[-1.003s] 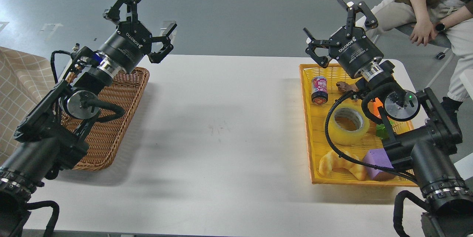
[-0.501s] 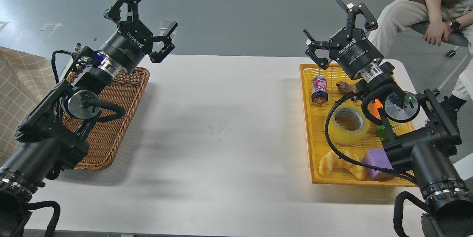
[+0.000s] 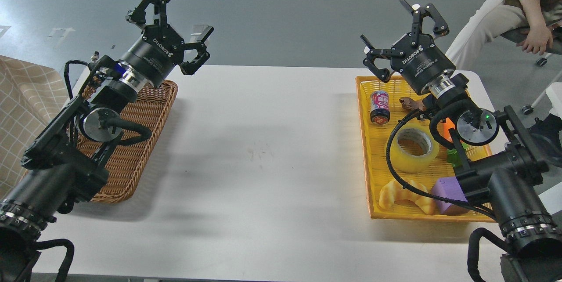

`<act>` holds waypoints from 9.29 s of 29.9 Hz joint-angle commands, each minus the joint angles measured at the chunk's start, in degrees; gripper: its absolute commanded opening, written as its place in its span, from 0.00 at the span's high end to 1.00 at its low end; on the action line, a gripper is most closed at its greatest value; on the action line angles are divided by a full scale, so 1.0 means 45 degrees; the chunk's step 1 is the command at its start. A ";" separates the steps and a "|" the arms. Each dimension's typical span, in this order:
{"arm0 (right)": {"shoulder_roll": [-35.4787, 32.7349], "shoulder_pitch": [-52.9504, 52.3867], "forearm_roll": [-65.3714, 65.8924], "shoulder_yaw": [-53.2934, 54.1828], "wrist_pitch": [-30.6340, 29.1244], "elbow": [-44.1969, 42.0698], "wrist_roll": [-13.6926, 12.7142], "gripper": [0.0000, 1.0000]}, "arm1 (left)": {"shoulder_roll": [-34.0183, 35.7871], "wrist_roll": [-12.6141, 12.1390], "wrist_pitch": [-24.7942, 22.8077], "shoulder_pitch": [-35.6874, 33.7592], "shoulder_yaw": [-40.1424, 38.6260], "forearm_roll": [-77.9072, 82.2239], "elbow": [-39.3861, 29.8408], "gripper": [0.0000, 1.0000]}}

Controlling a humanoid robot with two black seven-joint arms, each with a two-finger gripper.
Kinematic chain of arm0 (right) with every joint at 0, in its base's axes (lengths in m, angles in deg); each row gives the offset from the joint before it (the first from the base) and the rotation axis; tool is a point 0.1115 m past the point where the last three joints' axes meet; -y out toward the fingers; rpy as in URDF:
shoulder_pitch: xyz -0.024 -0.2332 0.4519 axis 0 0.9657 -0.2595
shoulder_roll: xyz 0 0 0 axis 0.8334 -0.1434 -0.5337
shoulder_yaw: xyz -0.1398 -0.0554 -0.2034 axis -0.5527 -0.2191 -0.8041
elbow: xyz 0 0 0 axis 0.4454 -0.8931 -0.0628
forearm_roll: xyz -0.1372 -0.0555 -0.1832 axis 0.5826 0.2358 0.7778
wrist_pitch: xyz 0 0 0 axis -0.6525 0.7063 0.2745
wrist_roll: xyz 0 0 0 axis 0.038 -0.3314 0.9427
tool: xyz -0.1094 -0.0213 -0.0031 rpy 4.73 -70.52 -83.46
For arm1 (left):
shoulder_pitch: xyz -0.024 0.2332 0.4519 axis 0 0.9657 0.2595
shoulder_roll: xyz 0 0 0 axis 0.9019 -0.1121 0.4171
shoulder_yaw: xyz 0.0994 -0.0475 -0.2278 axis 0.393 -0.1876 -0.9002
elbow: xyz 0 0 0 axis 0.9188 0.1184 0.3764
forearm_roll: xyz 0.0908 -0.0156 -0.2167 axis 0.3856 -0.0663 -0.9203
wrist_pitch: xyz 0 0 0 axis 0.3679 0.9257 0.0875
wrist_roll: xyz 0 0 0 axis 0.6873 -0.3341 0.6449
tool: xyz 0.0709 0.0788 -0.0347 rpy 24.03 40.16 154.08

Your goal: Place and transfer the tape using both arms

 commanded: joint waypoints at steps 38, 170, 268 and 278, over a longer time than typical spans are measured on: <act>0.0000 0.0007 0.0000 -0.0019 0.0000 0.0057 -0.0001 0.00 | -0.0085 0.0001 0.0000 -0.0140 -0.0019 -0.0018 0.0001 0.02; -0.9161 0.2097 1.7539 -0.6854 0.0000 0.7716 0.0253 0.02 | -0.0515 0.0020 0.0000 -0.0219 0.0001 -0.0018 0.0001 0.02; -0.6232 -0.3156 1.7500 -1.0232 0.0000 0.6464 0.0234 1.00 | -0.0768 0.0020 0.0000 -0.0258 -0.0038 -0.0018 0.0118 0.02; -0.4123 -0.4171 1.7520 -1.2088 0.0000 0.5077 0.0155 1.00 | -0.0808 0.0020 0.0000 -0.0199 -0.0019 -0.0018 0.0098 0.02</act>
